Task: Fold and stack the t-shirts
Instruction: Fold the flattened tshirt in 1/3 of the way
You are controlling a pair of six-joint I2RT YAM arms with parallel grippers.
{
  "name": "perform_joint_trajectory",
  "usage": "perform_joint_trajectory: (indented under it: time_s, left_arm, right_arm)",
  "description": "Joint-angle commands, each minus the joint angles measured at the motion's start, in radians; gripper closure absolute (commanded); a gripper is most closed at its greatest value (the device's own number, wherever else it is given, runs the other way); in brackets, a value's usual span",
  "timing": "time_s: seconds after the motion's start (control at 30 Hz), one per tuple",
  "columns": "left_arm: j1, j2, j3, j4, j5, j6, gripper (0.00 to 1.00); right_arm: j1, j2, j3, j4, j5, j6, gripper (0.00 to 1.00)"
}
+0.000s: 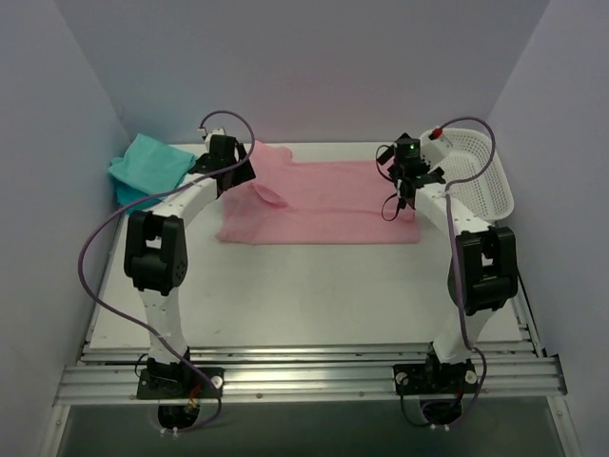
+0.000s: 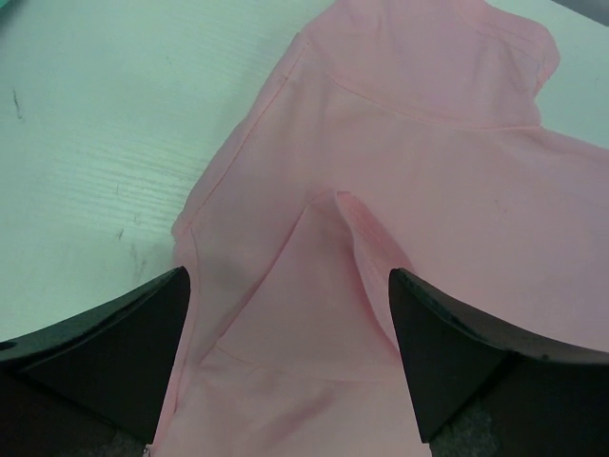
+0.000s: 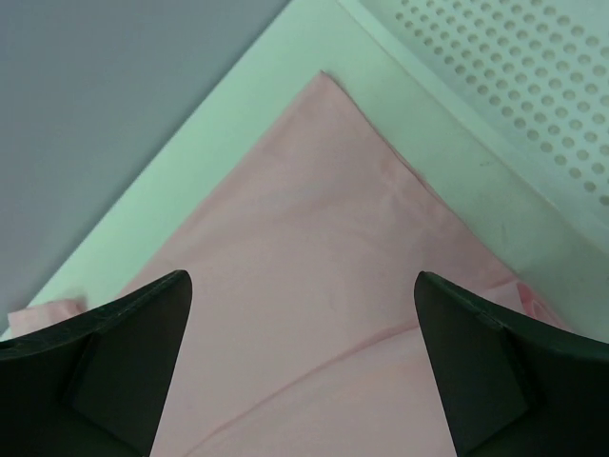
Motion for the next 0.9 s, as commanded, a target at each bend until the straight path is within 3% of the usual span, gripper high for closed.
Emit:
perform_joint_trajectory:
  time_s: [0.0,0.1,0.27,0.43,0.47,0.53,0.57,0.63,0.67,0.7,0.73,0.8,0.83,0.87]
  left_arm:
    - [-0.005,-0.145,-0.062,0.021,-0.002,-0.027,0.06]
    - [-0.020,-0.231,-0.162,0.038,-0.005,-0.035,0.06]
    - [-0.054,-0.335,-0.300,0.064,0.013,-0.063,0.06]
    - [-0.103,-0.384,-0.363,0.067,-0.002,-0.078,0.05]
    - [-0.107,-0.389,-0.371,0.069,-0.002,-0.080,0.05]
    - [-0.118,-0.403,-0.389,0.069,0.004,-0.083,0.05]
    - [-0.118,-0.406,-0.394,0.067,0.006,-0.084,0.04]
    - [-0.118,-0.412,-0.393,0.058,0.009,-0.084,0.04]
    - [-0.117,-0.411,-0.386,0.055,0.012,-0.083,0.04]
    - [-0.110,-0.400,-0.377,0.057,0.013,-0.069,0.04]
    - [-0.103,-0.391,-0.338,0.051,0.013,-0.061,0.04]
    - [-0.083,-0.331,-0.270,0.025,0.030,-0.041,0.04]
    - [-0.060,-0.307,-0.188,-0.006,0.041,-0.038,0.04]
    - [-0.049,-0.253,-0.143,-0.025,0.058,-0.028,0.04]
  right_arm:
    - [0.003,-0.002,0.117,-0.056,0.021,-0.060,0.00]
    - [0.017,-0.014,0.104,-0.081,-0.011,-0.054,0.00]
    - [0.086,-0.134,-0.158,0.042,-0.045,-0.012,0.01]
    - [0.138,-0.175,-0.224,0.002,-0.016,-0.012,0.10]
    - [0.146,-0.183,-0.232,-0.004,-0.012,-0.012,0.21]
    - [0.144,-0.197,-0.246,0.005,-0.021,-0.014,0.31]
    - [0.138,-0.197,-0.246,0.005,-0.022,-0.015,0.53]
    - [0.133,-0.178,-0.232,0.004,-0.022,-0.025,0.69]
    - [0.129,-0.165,-0.209,0.002,-0.025,-0.026,0.85]
    - [0.120,-0.149,-0.192,0.005,-0.027,-0.038,0.89]
    - [0.112,-0.107,-0.168,-0.004,-0.030,-0.045,0.91]
    - [0.092,-0.053,-0.072,-0.018,-0.059,-0.057,0.84]
    - [0.071,0.008,-0.033,-0.033,-0.074,-0.071,0.75]
    - [0.063,0.038,0.004,-0.044,-0.096,-0.077,0.56]
